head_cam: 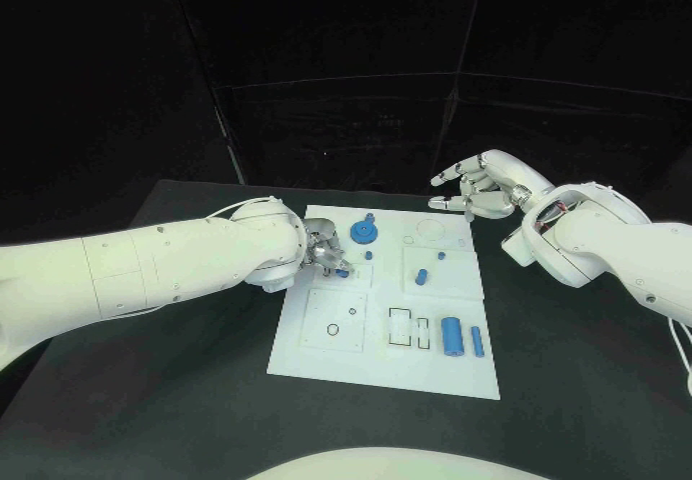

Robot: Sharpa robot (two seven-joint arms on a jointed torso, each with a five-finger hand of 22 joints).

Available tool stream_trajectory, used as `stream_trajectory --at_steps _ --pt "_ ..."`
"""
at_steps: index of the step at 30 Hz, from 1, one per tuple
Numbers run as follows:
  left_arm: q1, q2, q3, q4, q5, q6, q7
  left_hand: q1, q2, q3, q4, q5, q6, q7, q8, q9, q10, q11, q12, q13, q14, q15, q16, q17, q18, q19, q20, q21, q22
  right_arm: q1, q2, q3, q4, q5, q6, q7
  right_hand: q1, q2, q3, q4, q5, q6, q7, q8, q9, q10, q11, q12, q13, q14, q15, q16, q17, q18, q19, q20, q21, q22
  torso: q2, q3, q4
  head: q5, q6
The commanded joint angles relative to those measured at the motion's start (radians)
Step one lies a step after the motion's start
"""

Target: Assemble the parts on the task board

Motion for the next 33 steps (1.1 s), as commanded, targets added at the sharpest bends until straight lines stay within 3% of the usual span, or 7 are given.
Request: stream_trajectory --at_steps 1,11,14,20,24,27,33 --pt "-0.002 0.004 -0.003 -0.004 0.006 0.039 -0.011 -0.001 -0.004 0.167 -0.16 0.004 0.002 -0.007 0.005 0.002 0.004 -0.006 -0.005 -0.004 0.106 -0.008 0.006 0.263 -0.014 0.015 -0.005 0.006 0.0 0.002 0.001 0.001 0.0 0.003 0.002 0.009 0.002 0.004 -0.006 0.001 0.005 -0.009 -0.001 0.006 0.001 0.001 0.0 0.006 0.0 0.033 0.0 0.0 0.001 0.014 0.003 -0.002 -0.005 -0.002 0.0 0.0002 -0.0007 0.0 -0.001" --pt "-0.002 0.017 -0.003 -0.022 0.006 0.056 -0.012 -0.028 -0.011 0.119 -0.131 0.001 0.01 -0.018 0.014 0.013 0.002 -0.014 -0.019 -0.029 0.106 -0.013 0.006 0.263 -0.015 0.016 -0.009 0.009 0.008 0.002 0.002 0.001 0.0 0.003 0.006 0.008 0.012 0.014 -0.01 0.004 0.036 -0.012 -0.002 0.012 0.0 0.001 -0.001 0.008 -0.001 0.034 -0.001 0.001 0.003 0.014 0.005 -0.003 -0.005 -0.002 0.001 0.0005 -0.0005 0.0 -0.002" --pt "-0.002 0.021 -0.003 -0.028 0.006 0.058 -0.013 -0.036 -0.006 0.101 -0.119 0.002 0.023 -0.023 0.02 0.016 0.017 -0.018 0.006 0.004 0.106 -0.017 0.006 0.263 -0.015 0.017 -0.012 0.01 0.01 0.002 0.001 0.001 0.0 0.003 0.007 0.008 0.013 0.015 -0.012 0.006 0.043 -0.013 -0.002 0.014 0.0 0.0 -0.001 0.008 -0.002 0.034 -0.001 0.001 0.003 0.014 0.005 -0.003 -0.005 -0.003 0.0 0.0006 -0.0003 0.0 -0.004" --pt "-0.001 0.024 -0.003 -0.033 0.006 0.063 -0.013 -0.046 -0.008 0.081 -0.107 0.001 0.03 -0.027 0.022 0.018 0.019 -0.021 0.012 0.01 0.106 -0.019 0.006 0.263 -0.016 0.018 -0.015 0.012 0.014 0.002 0.001 0.001 0.001 0.003 0.007 0.008 0.013 0.015 -0.012 0.006 0.043 -0.013 -0.002 0.014 0.0 0.0 -0.001 0.008 -0.002 0.034 -0.001 0.001 0.003 0.014 0.005 -0.003 -0.005 -0.003 0.0 -0.0001 -0.0007 -0.001 -0.004" --pt "-0.001 0.026 -0.003 -0.036 0.006 0.064 -0.013 -0.105 -0.029 -0.025 -0.055 -0.007 0.049 -0.031 0.024 0.019 0.023 -0.024 0.021 0.016 0.106 -0.021 0.006 0.263 -0.017 0.019 -0.016 0.015 0.019 0.002 0.001 0.001 0.001 0.003 0.006 0.008 0.013 0.015 -0.013 0.007 0.046 -0.013 -0.002 0.014 0.0 0.0 -0.001 0.008 -0.003 0.034 -0.001 0.001 0.003 0.014 0.006 -0.003 -0.005 -0.003 -0.001 0.0001 -0.0008 -0.001 -0.004" --pt "-0.001 0.027 -0.003 -0.038 0.006 0.063 -0.013 -0.103 -0.017 -0.106 -0.033 -0.008 0.052 -0.033 0.015 0.015 0.022 -0.025 0.026 0.021 0.106 -0.023 0.006 0.263 -0.017 0.019 -0.02 0.016 0.023 0.002 0.001 0.001 0.002 0.004 0.006 0.009 0.013 0.015 -0.013 0.007 0.046 -0.013 -0.002 0.014 0.0 0.0 -0.001 0.008 -0.003 0.034 -0.001 0.001 0.003 0.014 0.006 -0.003 -0.005 -0.003 0.0 0.0002 -0.0019 -0.002 -0.002" --pt "-0.001 0.032 -0.003 -0.043 0.006 0.058 -0.012 -0.096 -0.008 -0.157 -0.02 -0.012 0.056 -0.032 0.01 0.014 0.021 -0.025 0.029 0.024 0.106 -0.024 0.006 0.263 -0.017 0.02 -0.02 0.016 0.025 0.002 0.001 0.001 0.002 0.007 0.005 0.009 0.013 0.015 -0.013 0.007 0.046 -0.013 -0.002 0.014 0.0 0.0 -0.001 0.008 -0.003 0.034 -0.001 0.001 0.003 0.014 0.006 -0.003 -0.005 -0.003 0.0 0.0005 -0.0019 -0.004 -0.002"
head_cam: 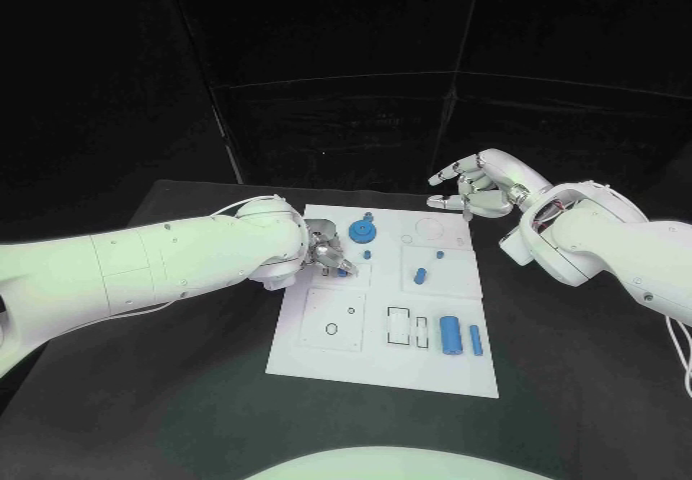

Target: Assemble the parts on the task board

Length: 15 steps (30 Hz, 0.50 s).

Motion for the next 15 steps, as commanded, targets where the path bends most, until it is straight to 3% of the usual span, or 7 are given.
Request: stream_trajectory --at_steps 1,15 --pt "-0.001 0.003 -0.001 -0.003 0.001 0.017 -0.009 -0.004 0.006 -0.03 0.008 -0.007 0.007 0.005 -0.005 -0.001 -0.002 0.003 0.006 0.003 0.106 -0.009 0.006 0.263 -0.017 0.02 -0.005 0.004 0.002 0.002 0.001 0.001 0.001 0.006 0.003 0.009 0.005 0.007 -0.005 -0.001 0.002 -0.006 -0.002 0.006 0.0 0.0 -0.001 0.004 -0.001 0.034 -0.001 0.001 0.001 0.014 0.006 -0.003 -0.005 -0.002 0.0 -0.0001 0.001 -0.001 0.0" --pt "-0.001 0.013 -0.001 -0.023 0.001 0.01 -0.009 0.0 0.022 -0.113 0.039 -0.008 0.014 0.004 -0.009 -0.002 0.0 0.002 0.01 0.006 0.106 -0.01 0.006 0.263 -0.018 0.021 -0.007 0.005 0.008 0.002 0.006 0.001 -0.003 0.007 0.002 0.01 0.002 0.008 -0.008 0.003 0.006 -0.007 -0.002 0.007 0.0 -0.001 0.0 0.003 -0.003 0.034 -0.001 0.0 0.0 0.014 0.006 -0.003 -0.005 -0.002 0.0 -0.0006 0.0018 -0.002 0.0"
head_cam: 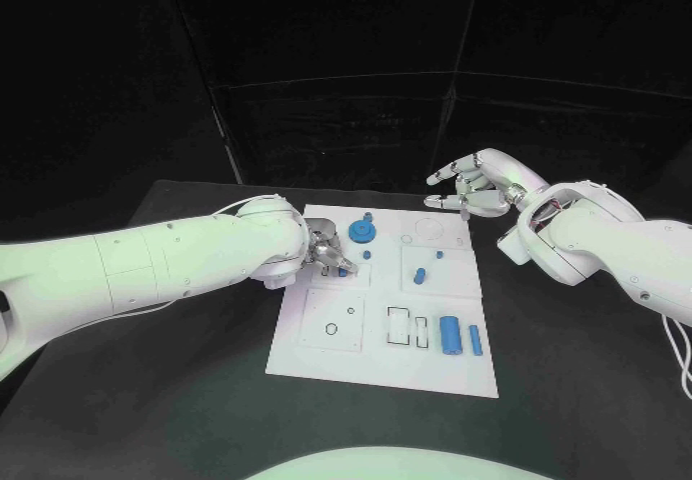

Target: Assemble the parts on the task board

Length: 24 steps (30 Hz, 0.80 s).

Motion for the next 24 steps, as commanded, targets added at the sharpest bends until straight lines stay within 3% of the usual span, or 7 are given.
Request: stream_trajectory --at_steps 1,9,12,18,20,24 --pt "-0.001 0.001 -0.001 -0.005 0.0 0.007 -0.008 -0.005 0.01 -0.018 0.007 -0.005 0.008 0.002 -0.007 0.0 0.0 0.002 0.003 0.0 0.102 -0.006 0.006 0.263 -0.018 0.021 -0.007 0.005 0.001 0.002 0.001 0.001 0.0 0.005 0.002 0.01 0.002 0.008 -0.005 -0.001 0.006 -0.007 -0.002 0.007 0.0 -0.001 -0.001 0.003 -0.001 0.034 -0.001 0.0 0.0 0.014 0.006 -0.003 -0.005 -0.001 0.0 -0.0006 0.0001 0.001 0.0" --pt "-0.001 -0.006 -0.001 -0.001 0.0 -0.008 -0.007 -0.031 -0.003 -0.108 0.05 -0.007 0.013 0.002 -0.009 0.001 0.001 0.002 0.006 0.002 0.102 -0.006 0.006 0.263 -0.018 0.022 -0.007 0.006 0.005 0.002 0.001 0.001 -0.002 0.006 0.002 0.011 0.001 0.008 -0.006 0.001 0.007 -0.007 -0.002 0.007 0.0 -0.003 0.0 0.002 -0.003 0.033 -0.001 -0.001 -0.002 0.014 0.006 -0.003 -0.005 -0.001 0.0 -0.0016 0.0003 -0.001 0.002" --pt "0.0 -0.016 0.0 0.011 0.005 -0.018 -0.007 -0.036 -0.006 -0.161 0.076 -0.043 0.014 0.0 -0.007 0.003 -0.001 0.0 0.004 -0.001 0.102 -0.007 0.006 0.263 -0.018 0.022 -0.008 0.006 0.007 0.002 0.001 0.001 -0.004 0.006 0.002 0.011 0.001 0.008 -0.006 0.001 0.007 -0.007 -0.002 0.007 0.0 -0.003 0.0 0.002 -0.003 0.033 -0.001 -0.001 -0.002 0.014 0.006 -0.003 -0.005 -0.001 0.001 -0.0014 0.0003 -0.003 0.002" --pt "0.011 -0.039 0.002 0.039 0.015 -0.034 -0.006 -0.035 -0.009 -0.224 0.11 -0.077 0.011 -0.001 -0.002 0.008 -0.004 0.0 0.002 -0.007 0.102 -0.008 0.006 0.263 -0.019 0.024 -0.008 0.008 0.012 0.002 0.003 0.001 -0.012 0.006 0.002 0.011 0.001 0.008 -0.006 0.001 0.007 -0.007 -0.002 0.007 0.0 -0.003 0.0 0.002 -0.003 0.033 -0.001 -0.001 -0.002 0.014 0.006 -0.003 -0.005 -0.001 0.0 -0.0003 0.0002 -0.003 0.004" --pt "0.016 -0.044 0.006 0.045 0.017 -0.039 -0.006 -0.033 -0.009 -0.236 0.116 -0.081 0.009 -0.001 -0.001 0.009 -0.005 0.0 0.001 -0.009 0.102 -0.008 0.006 0.263 -0.019 0.024 -0.008 0.008 0.012 0.002 0.003 0.001 -0.014 0.006 0.0 0.012 0.001 0.008 -0.006 0.001 0.007 -0.007 -0.002 0.007 0.0 -0.003 0.0 0.002 -0.003 0.033 -0.001 -0.001 -0.002 0.014 0.006 -0.003 -0.005 -0.001 -0.001 -0.001 0.0005 -0.003 0.004" --pt "0.028 -0.057 0.03 0.055 0.039 -0.038 -0.005 -0.015 -0.016 -0.273 0.126 -0.086 -0.014 0.006 -0.011 0.007 -0.011 0.004 -0.005 -0.018 0.102 -0.004 0.006 0.263 -0.019 0.022 -0.006 0.005 0.01 0.002 0.004 0.001 -0.021 0.006 -0.005 0.012 0.0 0.008 -0.007 0.002 0.008 -0.007 -0.002 0.007 0.0 -0.004 0.0 0.002 -0.004 0.033 -0.001 -0.001 -0.003 0.014 0.006 -0.003 -0.005 -0.001 0.0 -0.0012 0.0008 -0.003 0.004"
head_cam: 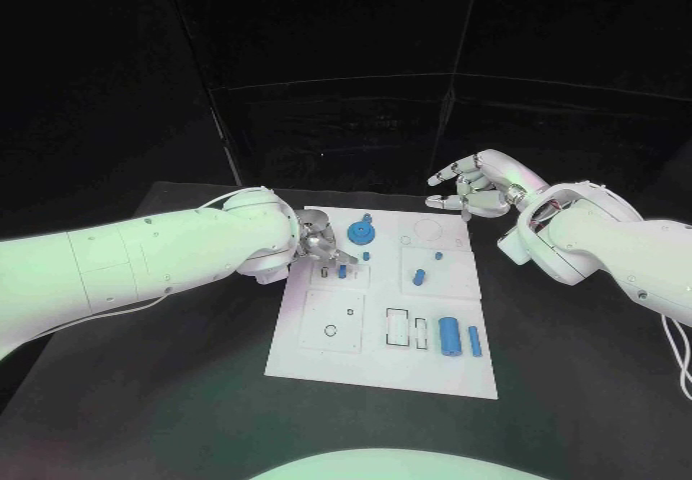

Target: Assemble the parts on the task board

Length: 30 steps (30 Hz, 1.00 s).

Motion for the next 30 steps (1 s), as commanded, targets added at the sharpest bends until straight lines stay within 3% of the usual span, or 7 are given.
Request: stream_trajectory --at_steps 1,3,7,8,15,21,30 --pt "0.01 -0.007 0.015 0.007 0.029 -0.011 -0.004 0.013 -0.013 -0.028 0.006 -0.007 -0.026 0.003 -0.01 -0.003 -0.012 0.006 -0.008 -0.007 0.106 -0.001 0.006 0.263 -0.019 0.022 -0.005 -0.001 -0.002 0.002 0.002 0.001 -0.004 0.004 -0.005 0.011 0.0 0.008 -0.007 0.002 0.004 -0.007 -0.002 0.004 0.0 -0.004 0.0 0.002 -0.002 0.033 -0.001 -0.001 -0.001 0.014 0.006 -0.003 -0.005 -0.001 0.0 -0.0002 0.0006 0.0 0.001" --pt "0.02 -0.014 0.028 0.009 0.034 -0.002 -0.004 0.017 -0.017 -0.043 0.01 -0.008 -0.045 0.01 -0.021 -0.007 -0.015 0.009 -0.01 -0.011 0.106 0.003 0.006 0.263 -0.019 0.021 -0.004 -0.002 -0.003 0.002 0.002 0.001 -0.007 0.004 -0.006 0.011 0.0 0.008 -0.007 0.002 0.004 -0.007 -0.002 0.004 0.0 -0.004 0.0 0.002 -0.002 0.033 -0.001 -0.001 -0.001 0.014 0.006 -0.003 -0.005 -0.001 0.0 -0.0001 0.0005 0.001 0.001" --pt "0.048 -0.026 0.04 0.001 0.04 0.016 -0.004 0.019 -0.014 -0.07 0.026 -0.008 -0.056 0.015 -0.03 -0.011 -0.018 0.014 -0.012 -0.014 0.106 0.008 0.006 0.263 -0.019 0.021 -0.001 -0.002 -0.003 0.002 0.004 0.001 -0.011 0.004 -0.006 0.011 0.0 0.008 -0.007 0.002 0.004 -0.007 -0.002 0.004 0.0 -0.004 0.0 0.002 -0.002 0.033 -0.001 -0.001 -0.001 0.014 0.006 -0.003 -0.005 -0.001 0.001 0.0013 0.0004 0.001 0.001" --pt "0.061 -0.027 0.042 -0.011 0.042 0.024 -0.003 0.015 -0.011 -0.08 0.035 -0.009 -0.058 0.016 -0.032 -0.013 -0.019 0.015 -0.012 -0.015 0.106 0.009 0.006 0.263 -0.018 0.02 0.0 -0.004 -0.005 0.002 0.005 0.001 -0.011 0.004 -0.007 0.01 0.0 0.008 -0.007 0.002 0.004 -0.007 -0.002 0.004 0.0 -0.004 0.0 0.002 -0.002 0.033 -0.001 -0.001 -0.001 0.014 0.006 -0.003 -0.005 -0.001 0.001 0.0016 0.0005 0.002 0.001" --pt "0.1 0.007 0.046 -0.123 0.048 0.097 0.001 0.064 0.007 -0.113 0.041 -0.008 -0.076 0.027 -0.062 -0.032 -0.025 0.023 -0.015 -0.02 0.106 0.016 0.006 0.263 -0.018 0.018 0.005 -0.009 -0.009 0.002 0.009 0.001 -0.014 0.004 -0.005 0.008 0.002 0.009 -0.008 0.002 0.008 -0.008 -0.002 0.005 0.0 -0.004 0.0 0.002 -0.002 0.033 -0.001 -0.002 -0.002 0.014 0.006 -0.003 -0.006 -0.002 0.001 0.0008 0.0009 0.009 0.006" --pt "0.106 0.073 0.042 -0.245 0.036 0.16 0.007 0.119 0.021 -0.134 0.029 -0.008 -0.096 0.042 -0.105 -0.065 -0.038 0.036 -0.029 -0.037 0.106 0.026 0.006 0.263 -0.016 0.013 0.013 -0.018 -0.018 0.002 0.014 0.001 -0.016 0.004 -0.002 0.007 0.002 0.009 -0.008 0.002 0.008 -0.008 -0.002 0.005 0.0 -0.004 0.0 0.002 -0.002 0.033 -0.001 -0.002 -0.002 0.014 0.006 -0.003 -0.006 -0.002 0.001 -0.001 -0.0021 0.017 0.009" --pt "0.087 0.163 0.038 -0.396 0.027 0.207 0.007 0.141 0.037 -0.169 0.036 -0.008 -0.088 0.05 -0.138 -0.098 -0.041 0.044 -0.028 -0.038 0.106 0.033 0.006 0.263 -0.016 0.013 0.021 -0.017 -0.015 0.002 0.018 0.001 -0.016 0.004 0.0 0.007 0.003 0.01 -0.008 0.003 0.011 -0.008 -0.002 0.005 0.0 -0.003 -0.001 0.003 -0.001 0.033 -0.001 -0.002 -0.001 0.014 0.005 -0.003 -0.006 -0.002 0.0 0.0001 -0.0011 0.02 0.007"
